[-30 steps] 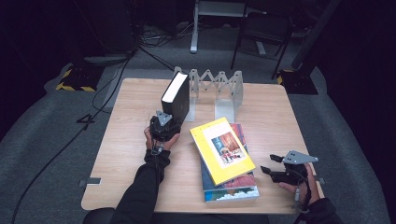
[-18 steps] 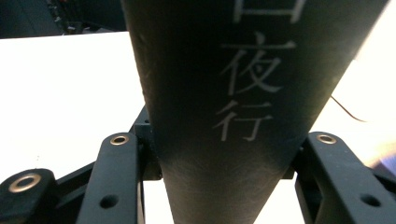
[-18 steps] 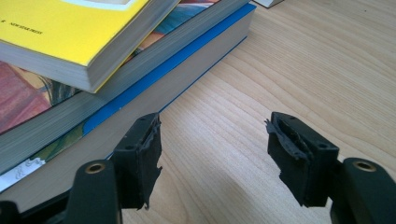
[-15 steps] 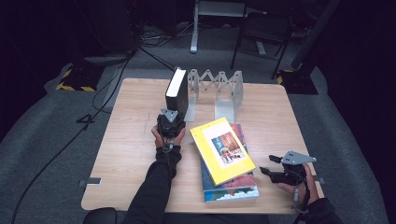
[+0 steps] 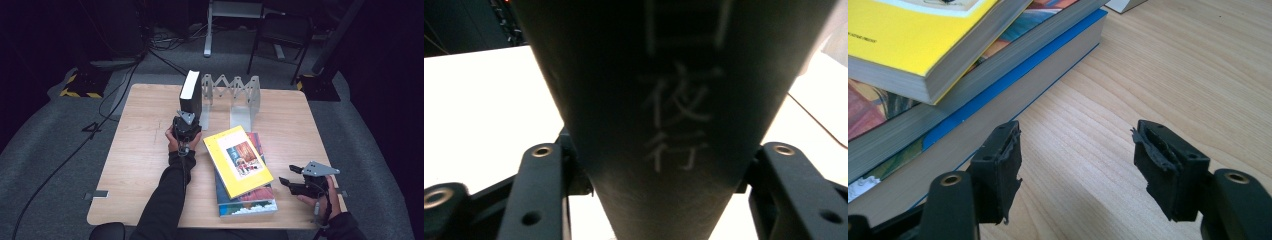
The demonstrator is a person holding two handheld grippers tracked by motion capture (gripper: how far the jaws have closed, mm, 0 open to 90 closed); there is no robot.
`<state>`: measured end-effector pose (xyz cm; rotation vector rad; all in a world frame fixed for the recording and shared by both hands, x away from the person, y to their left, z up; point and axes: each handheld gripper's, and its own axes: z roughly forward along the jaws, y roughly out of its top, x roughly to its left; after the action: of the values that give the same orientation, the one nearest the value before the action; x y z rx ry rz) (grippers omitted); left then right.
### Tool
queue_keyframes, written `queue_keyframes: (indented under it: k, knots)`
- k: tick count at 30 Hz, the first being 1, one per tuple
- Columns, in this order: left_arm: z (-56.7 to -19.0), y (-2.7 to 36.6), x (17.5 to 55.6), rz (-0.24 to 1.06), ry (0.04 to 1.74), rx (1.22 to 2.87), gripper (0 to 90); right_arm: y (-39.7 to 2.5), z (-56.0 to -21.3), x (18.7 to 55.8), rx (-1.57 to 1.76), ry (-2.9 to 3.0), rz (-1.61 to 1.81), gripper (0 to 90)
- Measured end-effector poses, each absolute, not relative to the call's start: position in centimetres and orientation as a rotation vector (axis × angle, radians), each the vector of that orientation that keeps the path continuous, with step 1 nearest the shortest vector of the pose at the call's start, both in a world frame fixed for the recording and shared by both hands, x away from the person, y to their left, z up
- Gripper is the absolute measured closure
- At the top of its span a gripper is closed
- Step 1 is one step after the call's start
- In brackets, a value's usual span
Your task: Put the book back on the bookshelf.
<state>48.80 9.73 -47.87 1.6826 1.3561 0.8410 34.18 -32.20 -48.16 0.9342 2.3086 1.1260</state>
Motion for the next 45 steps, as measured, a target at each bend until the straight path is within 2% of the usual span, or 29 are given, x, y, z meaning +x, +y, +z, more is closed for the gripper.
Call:
queue_keyframes:
  k: [8,11,14,21,45]
  knots:
    - [-47.5,12.0,47.6,0.673,1.253,1.778,37.2,-32.3,-48.0,34.1,0.929,2.297,1.123,35.6]
    - [-47.4,12.8,46.4,0.685,1.179,1.861,37.6,-32.3,-48.0,34.1,0.923,2.302,1.127,35.6]
    - [-47.3,13.4,45.6,0.676,1.149,1.871,38.7,-32.2,-48.1,34.1,0.928,2.312,1.124,35.6]
    - [-47.7,13.5,45.5,0.668,1.11,1.881,54.0,-32.1,-48.2,34.1,0.925,2.319,1.112,35.5]
    - [-47.8,12.0,48.0,0.737,1.206,1.838,57.6,-32.3,-48.3,34.2,0.934,2.318,1.128,35.5]
